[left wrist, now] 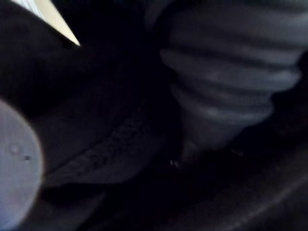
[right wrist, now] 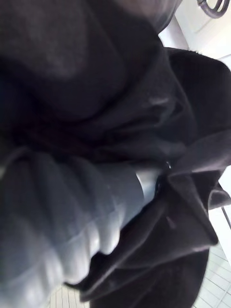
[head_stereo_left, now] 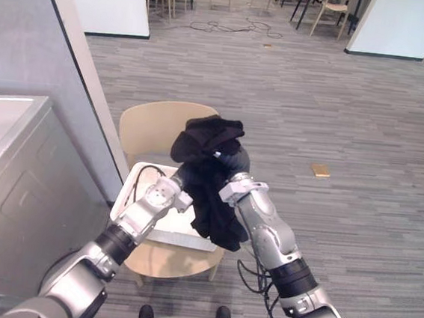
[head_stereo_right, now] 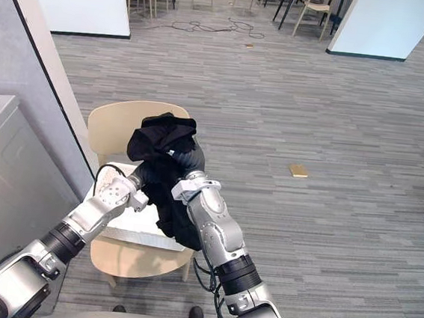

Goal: Pick up the laundry basket with both hands and put the clothes into the washing machine.

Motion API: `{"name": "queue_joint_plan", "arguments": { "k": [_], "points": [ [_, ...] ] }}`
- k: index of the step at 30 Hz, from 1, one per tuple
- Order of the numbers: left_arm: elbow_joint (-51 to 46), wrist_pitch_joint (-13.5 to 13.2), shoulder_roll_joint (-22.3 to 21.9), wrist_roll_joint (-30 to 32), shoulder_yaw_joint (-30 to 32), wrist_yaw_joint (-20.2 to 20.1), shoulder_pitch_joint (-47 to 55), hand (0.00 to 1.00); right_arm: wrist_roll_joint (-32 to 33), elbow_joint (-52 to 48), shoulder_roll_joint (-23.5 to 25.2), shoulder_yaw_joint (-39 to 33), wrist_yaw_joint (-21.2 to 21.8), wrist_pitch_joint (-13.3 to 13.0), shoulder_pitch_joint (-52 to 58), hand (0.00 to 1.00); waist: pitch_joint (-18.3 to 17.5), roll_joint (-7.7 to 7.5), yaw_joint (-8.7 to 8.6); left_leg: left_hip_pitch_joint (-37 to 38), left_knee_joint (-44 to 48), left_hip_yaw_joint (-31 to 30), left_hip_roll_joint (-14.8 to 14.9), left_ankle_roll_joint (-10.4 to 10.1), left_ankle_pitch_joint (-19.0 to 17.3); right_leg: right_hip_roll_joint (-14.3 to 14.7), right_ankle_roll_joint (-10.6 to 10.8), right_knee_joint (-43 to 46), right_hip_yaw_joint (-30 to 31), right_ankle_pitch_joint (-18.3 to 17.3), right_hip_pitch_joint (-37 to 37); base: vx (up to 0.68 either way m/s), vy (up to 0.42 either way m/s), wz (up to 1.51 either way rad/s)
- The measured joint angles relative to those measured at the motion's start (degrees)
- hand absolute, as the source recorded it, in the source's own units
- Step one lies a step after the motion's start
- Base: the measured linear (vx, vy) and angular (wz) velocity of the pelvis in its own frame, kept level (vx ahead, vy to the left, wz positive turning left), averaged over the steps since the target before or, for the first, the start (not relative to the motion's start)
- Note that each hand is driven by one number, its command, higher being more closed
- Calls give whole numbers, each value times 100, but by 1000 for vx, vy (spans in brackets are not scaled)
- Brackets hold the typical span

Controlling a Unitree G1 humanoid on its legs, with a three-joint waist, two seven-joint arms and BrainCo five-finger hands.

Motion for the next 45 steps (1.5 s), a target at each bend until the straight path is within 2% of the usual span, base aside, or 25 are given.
{"name": "queue_joint_plan", "arguments": {
  "k": [4, 7, 10, 11, 13, 14, 17, 20, 25, 29, 32, 36, 38, 41, 45],
  "points": [
    [202, 39, -55, -228, 71, 61, 41, 100, -16, -3, -42, -65, 8, 13, 154, 0, 0, -44, 10, 0, 0, 9, 0, 8, 5, 0, 2, 1, 3, 2, 0, 0, 0, 0],
    [329, 74, -97, -554, 428, 120, 365, 100, -322, -11, -82, -365, 20, 130, 361, 0, 12, -98, 3, 10, 0, 38, 3, 13, -6, 2, 4, 0, 34, 2, -11, 0, 0, -5],
    [926, 137, -81, -1241, 1143, 148, 370, 100, -453, -8, -299, -616, 88, 158, 532, 0, 39, -148, 0, 23, 0, 64, 5, 18, -17, 6, 4, 0, 72, 9, -16, 0, 0, -4],
    [1061, 136, -47, -1559, 1605, 189, 395, 100, -453, -11, -305, -804, 157, 155, 685, 0, 53, -171, -1, 31, 0, 75, 11, 17, -18, 13, 0, 0, 91, 13, -18, 0, 0, -9],
    [805, 93, -7, -1885, 2197, 391, 719, 100, -586, -49, -280, -1211, 217, 141, 1087, 0, 59, -201, 2, 47, 0, 110, 17, 3, -33, 18, 0, 0, 130, 13, -21, 5, 1, -9],
    [372, 29, -17, -2138, 2479, 482, 1110, 100, -843, -134, -264, -1557, 248, 152, 1392, 0, 60, -204, 6, 47, 0, 134, 16, 7, -54, 14, 9, 0, 150, 5, -29, 13, 2, -6],
    [-105, -169, -178, -2538, 2916, 654, 1720, 100, -1414, -161, -271, -2233, 260, 213, 1782, 0, 60, -205, 30, 48, 1, 140, -1, 20, -90, -2, 11, -1, 152, -1, -30, 8, 2, -1],
    [-106, -221, -295, -2875, 3148, 764, 1890, 100, -1744, -160, -269, -2438, 281, 270, 1877, 0, 61, -205, 17, 62, 1, 140, -1, 21, -90, 0, 10, -1, 155, -1, -20, 0, 0, 0],
    [-452, -398, -505, -3123, 3876, 866, 2014, 100, -1797, -159, -101, -2690, 463, 288, 2201, 0, 58, -200, 8, 67, -1, 142, -13, 26, -94, 1, 28, -1, 144, -23, -13, 0, 0, 0],
    [-857, -605, -611, -3247, 4465, 936, 2274, 100, -1800, -157, 139, -3085, 463, 290, 2547, 0, 49, -186, 7, 77, -2, 139, -20, 19, -89, -4, 12, 0, 137, -41, -2, 0, 0, 0],
    [-1153, -685, -860, -3291, 4755, 1014, 2689, 100, -1804, -154, 373, -3405, 446, 287, 2832, 0, 24, -148, 21, 107, -3, 137, -26, 44, -66, -12, 26, 1, 130, -50, 33, 0, 0, 0],
    [-1259, -690, -1222, -3287, 4870, 1014, 3303, 100, -1953, -138, 718, -3764, 277, 288, 3336, 0, -33, -58, 73, 163, -6, 129, -25, 48, -69, -29, 51, 6, 9, -79, 136, 3, 0, 10],
    [-1396, -689, -1514, -3285, 4955, 1013, 3804, 100, -2022, 57, 921, -3970, 172, 288, 3673, 0, -60, -11, 155, 308, -7, 147, -12, 21, -158, -33, 36, 115, -20, -198, 259, 1, -1, 3],
    [-1582, -681, -1651, -3281, 5038, 1004, 4426, 100, -2020, 151, 1164, -4143, -11, 287, 4105, 0, -127, 53, 235, 393, -7, 216, 2, 45, -201, -50, 35, 239, -43, -305, 303, -21, 5, 2],
    [-1493, -683, -1815, -3273, 5405, 1009, 4887, 100, -1985, 666, 1290, -4225, -35, 300, 4374, 0, -145, 65, 280, 432, -6, 379, 29, 48, -205, -91, 65, 317, -137, -350, 336, -16, 7, 10]
  ]
}}
